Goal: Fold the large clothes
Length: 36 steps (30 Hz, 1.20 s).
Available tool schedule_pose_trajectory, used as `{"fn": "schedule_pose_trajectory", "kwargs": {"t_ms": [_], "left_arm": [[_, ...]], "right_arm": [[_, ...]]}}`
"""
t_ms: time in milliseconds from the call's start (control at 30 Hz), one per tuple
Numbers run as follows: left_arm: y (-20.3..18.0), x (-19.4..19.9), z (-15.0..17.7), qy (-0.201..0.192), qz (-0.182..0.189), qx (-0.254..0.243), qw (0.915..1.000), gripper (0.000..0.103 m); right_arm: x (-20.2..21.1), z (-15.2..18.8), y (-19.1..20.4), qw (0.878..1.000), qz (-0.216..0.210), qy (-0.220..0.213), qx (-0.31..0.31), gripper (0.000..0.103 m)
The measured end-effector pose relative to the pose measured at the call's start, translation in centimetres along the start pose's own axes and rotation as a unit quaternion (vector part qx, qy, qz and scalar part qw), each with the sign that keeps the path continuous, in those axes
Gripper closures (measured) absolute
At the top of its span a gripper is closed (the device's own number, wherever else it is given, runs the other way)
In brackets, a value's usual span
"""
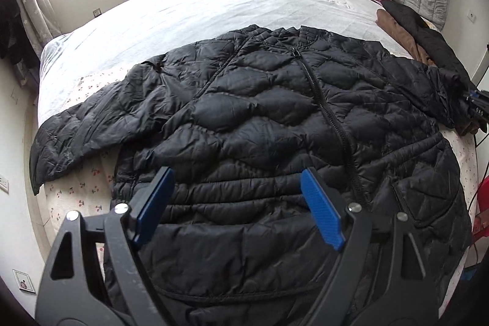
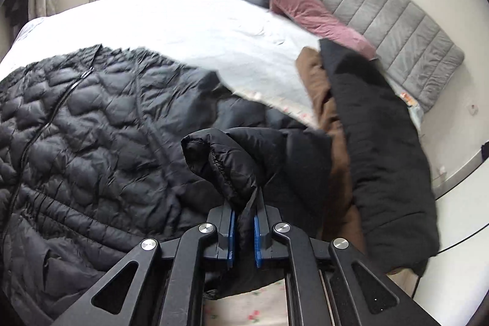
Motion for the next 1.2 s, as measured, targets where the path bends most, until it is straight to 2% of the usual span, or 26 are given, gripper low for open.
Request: {"fn": "schedule_pose_trajectory", "kwargs": {"t_ms": [133,267,333,467,533,567,633,667,733,800,967,1100,1200], "left_arm": [[-2.1,-0.1,0.1,0.016,0.040,0.011,0.9990,0.018],[-4.8,0.0,0.0,0.016,0.054,-0.013,0.9983,0.018],[-5.9,-0.1,0.1,0.019,0.055,-0.023,0.9981,0.018],[-7.2,-0.2,0.9,0.027,0.059,-0.028,0.9975,0.018],[-7.0,0.2,1.3,0.026,0.053,-0.030,0.9978,0.018],[-6.7,0.6,1.6,0.025,0.049,-0.029,0.9981,0.018],[-5.6,1.5,2.1,0.021,0.040,-0.020,0.9988,0.018],[-4.9,2.0,2.4,0.023,0.034,-0.014,0.9991,0.018],[-3.4,3.2,3.2,0.029,0.024,-0.003,0.9993,0.018],[-2.0,5.0,4.0,0.032,0.018,0.004,0.9993,0.018],[1.6,9.3,6.8,0.033,-0.001,0.012,0.9994,0.018],[3.7,10.3,10.3,0.048,0.003,0.030,0.9984,0.017],[5.0,9.6,13.6,0.068,0.004,0.036,0.9970,0.017]], "right_arm": [[3.9,-3.0,-8.4,0.996,0.067,-0.034,-0.046,0.096],[5.6,-3.4,-15.7,0.987,0.125,-0.046,-0.095,0.096],[4.9,-2.8,-18.4,0.982,0.158,-0.038,-0.102,0.097],[0.8,-0.6,-21.8,0.972,0.200,0.015,-0.121,0.096],[-0.6,1.3,-22.8,0.967,0.208,0.044,-0.143,0.085],[-0.7,2.0,-22.9,0.965,0.207,0.049,-0.154,0.084],[0.6,3.0,-22.5,0.966,0.199,0.038,-0.160,0.072],[1.6,3.3,-22.1,0.968,0.188,0.034,-0.162,0.067],[3.9,3.8,-20.6,0.975,0.147,0.021,-0.168,0.040],[6.5,4.1,-18.3,0.982,0.092,0.006,-0.167,0.030],[11.5,7.1,-11.4,0.989,-0.039,0.000,-0.144,0.024],[13.1,10.9,-6.1,0.981,-0.129,0.011,-0.141,0.021],[13.2,14.5,-2.2,0.971,-0.195,0.033,-0.137,0.020]]}}
Point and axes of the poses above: each gripper's, at about its wrist camera, not at the fingertips, and x roughly against the way its jaws point, y to its left, z to its underside, the point moved 7 cm from there along -x, roughly the way its jaws point
